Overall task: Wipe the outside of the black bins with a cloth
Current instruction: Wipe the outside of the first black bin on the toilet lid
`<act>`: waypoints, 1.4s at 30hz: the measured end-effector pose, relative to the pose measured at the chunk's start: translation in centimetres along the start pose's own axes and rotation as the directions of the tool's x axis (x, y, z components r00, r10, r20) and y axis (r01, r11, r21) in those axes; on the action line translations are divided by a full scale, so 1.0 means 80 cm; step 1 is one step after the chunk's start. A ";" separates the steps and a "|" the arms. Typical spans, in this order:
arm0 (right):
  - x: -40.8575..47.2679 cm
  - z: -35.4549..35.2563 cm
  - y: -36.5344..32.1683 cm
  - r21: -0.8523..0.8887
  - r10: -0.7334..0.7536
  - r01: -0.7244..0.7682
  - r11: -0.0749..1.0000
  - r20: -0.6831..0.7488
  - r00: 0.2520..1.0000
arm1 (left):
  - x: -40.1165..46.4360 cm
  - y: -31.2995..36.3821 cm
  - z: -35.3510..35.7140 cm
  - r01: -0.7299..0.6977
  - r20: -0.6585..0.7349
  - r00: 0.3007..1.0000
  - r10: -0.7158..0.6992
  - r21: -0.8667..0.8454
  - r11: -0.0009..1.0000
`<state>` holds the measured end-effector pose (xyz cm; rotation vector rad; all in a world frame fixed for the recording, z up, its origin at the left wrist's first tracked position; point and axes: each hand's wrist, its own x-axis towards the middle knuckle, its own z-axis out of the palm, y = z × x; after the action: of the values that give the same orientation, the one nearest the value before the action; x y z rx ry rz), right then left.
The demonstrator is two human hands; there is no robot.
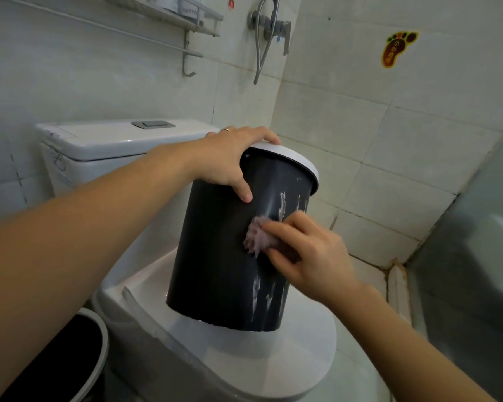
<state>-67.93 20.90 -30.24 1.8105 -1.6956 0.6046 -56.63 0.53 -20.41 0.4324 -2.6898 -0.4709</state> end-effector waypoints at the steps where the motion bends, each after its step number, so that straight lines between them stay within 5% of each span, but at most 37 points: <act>1: -0.005 0.000 -0.002 -0.013 -0.044 0.044 0.999 0.031 0.999 | -0.001 0.000 -0.001 0.002 0.003 1.000 -0.002 0.002 1.000; 4: 0.004 -0.002 0.000 -0.085 -0.077 0.081 0.993 0.052 0.996 | -0.001 0.001 -0.001 0.008 0.002 1.000 -0.008 0.022 1.000; 9: 0.032 -0.007 0.002 -0.064 0.122 -0.124 0.990 -0.039 0.992 | -0.001 0.003 -0.002 0.012 0.011 1.000 -0.013 0.047 0.999; 18: -0.034 0.012 -0.009 0.009 -0.116 0.116 0.993 0.065 0.991 | -0.004 0.002 -0.005 0.005 0.033 0.999 -0.007 0.052 0.999; 24: 0.003 0.004 -0.011 -0.010 0.105 -0.106 0.994 -0.057 0.993 | -0.005 0.001 -0.005 0.007 0.029 1.000 -0.008 0.052 0.999; 33: -0.062 0.017 -0.031 0.075 -0.138 0.132 0.989 0.088 0.987 | -0.006 -0.005 -0.005 0.024 0.025 0.999 -0.026 0.049 0.999; 39: -0.021 0.013 -0.019 0.029 0.115 -0.115 0.993 -0.033 0.993 | -0.005 -0.004 -0.004 0.025 0.016 1.000 -0.026 0.057 0.998; 42: -0.031 0.015 -0.023 0.043 0.076 -0.075 0.996 -0.017 0.997 | -0.004 -0.004 -0.004 0.022 0.017 1.000 -0.023 0.060 0.998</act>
<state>-66.38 21.96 -33.01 1.7709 -1.7573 0.6922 -56.17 0.28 -20.32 0.4779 -2.7247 -0.4038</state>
